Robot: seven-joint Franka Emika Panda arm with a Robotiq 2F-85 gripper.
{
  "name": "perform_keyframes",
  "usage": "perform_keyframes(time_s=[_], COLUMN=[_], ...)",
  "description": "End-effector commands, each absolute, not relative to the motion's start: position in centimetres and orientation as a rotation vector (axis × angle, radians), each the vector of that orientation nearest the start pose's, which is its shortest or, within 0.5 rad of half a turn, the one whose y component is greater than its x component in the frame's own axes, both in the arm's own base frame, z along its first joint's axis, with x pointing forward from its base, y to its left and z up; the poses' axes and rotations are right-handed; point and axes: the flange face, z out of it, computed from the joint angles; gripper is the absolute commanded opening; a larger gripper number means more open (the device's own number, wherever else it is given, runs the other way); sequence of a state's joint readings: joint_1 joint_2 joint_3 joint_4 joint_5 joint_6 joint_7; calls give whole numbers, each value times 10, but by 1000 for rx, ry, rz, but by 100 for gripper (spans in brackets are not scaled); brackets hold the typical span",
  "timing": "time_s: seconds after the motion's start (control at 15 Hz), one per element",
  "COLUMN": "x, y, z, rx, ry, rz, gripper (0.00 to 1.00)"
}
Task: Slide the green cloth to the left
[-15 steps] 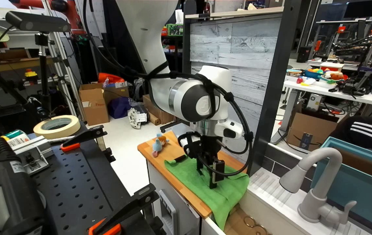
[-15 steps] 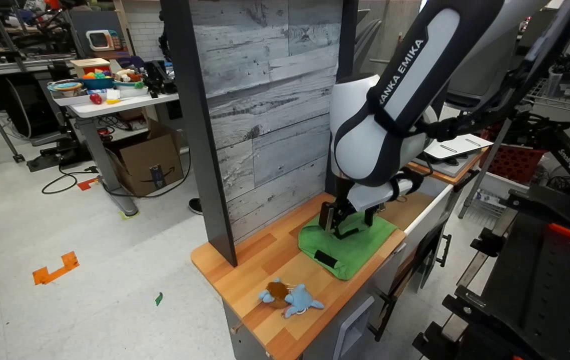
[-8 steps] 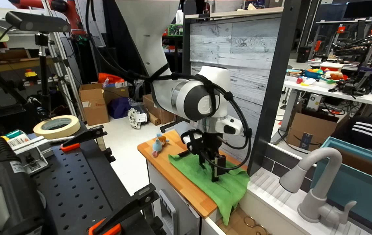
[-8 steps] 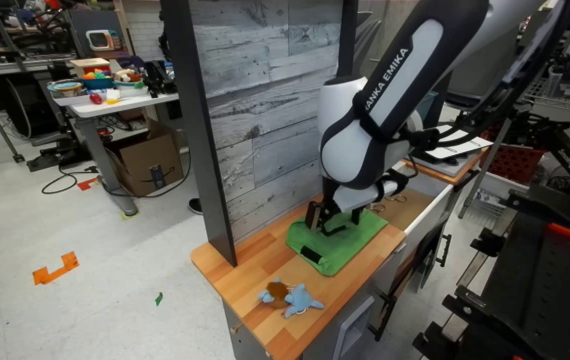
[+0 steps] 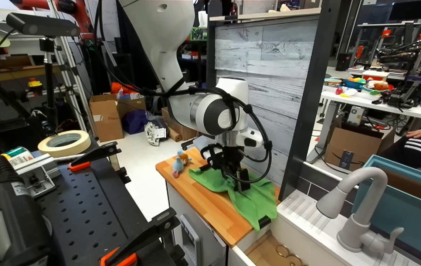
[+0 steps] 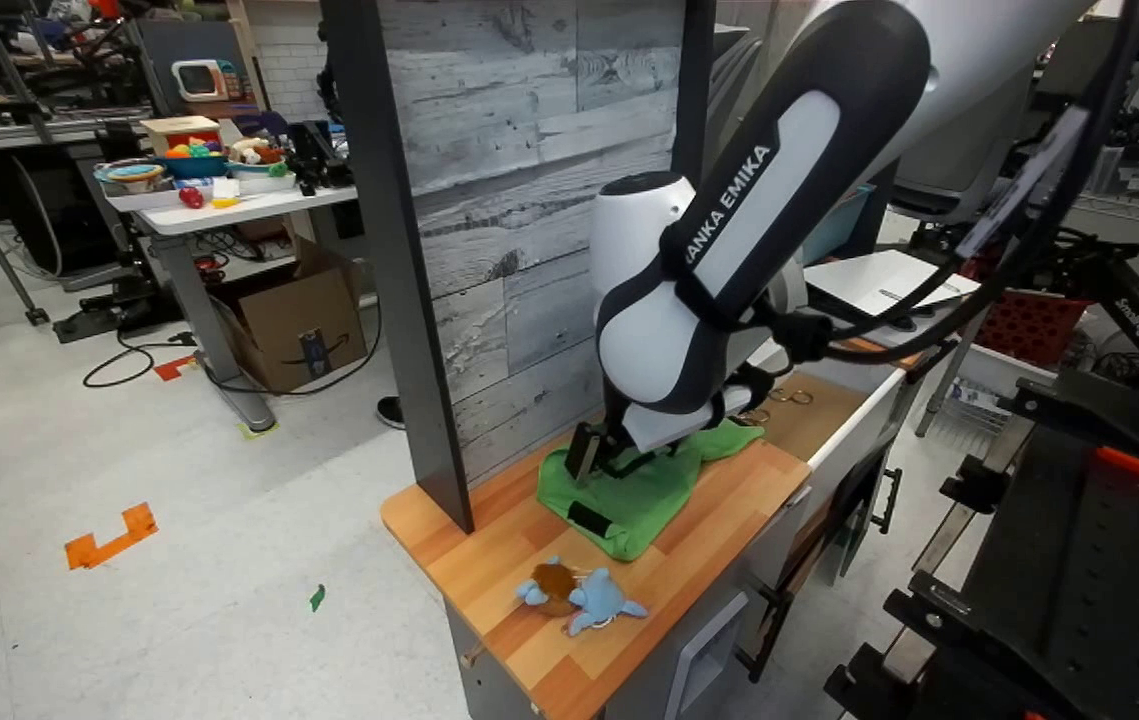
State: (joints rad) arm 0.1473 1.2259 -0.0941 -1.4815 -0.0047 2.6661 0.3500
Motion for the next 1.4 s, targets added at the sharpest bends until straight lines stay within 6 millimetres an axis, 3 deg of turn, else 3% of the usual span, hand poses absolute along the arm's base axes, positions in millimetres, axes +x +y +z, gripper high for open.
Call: perform_keyframes(time_s=[0.0,0.67,1.33], x=[653,662,649], y=[67,116,117], z=[-78,-81,-58], rx=[-3220,-3215,-3202], ry=[358,262,248], rz=[19,-35,-98], gripper=[100,100,100])
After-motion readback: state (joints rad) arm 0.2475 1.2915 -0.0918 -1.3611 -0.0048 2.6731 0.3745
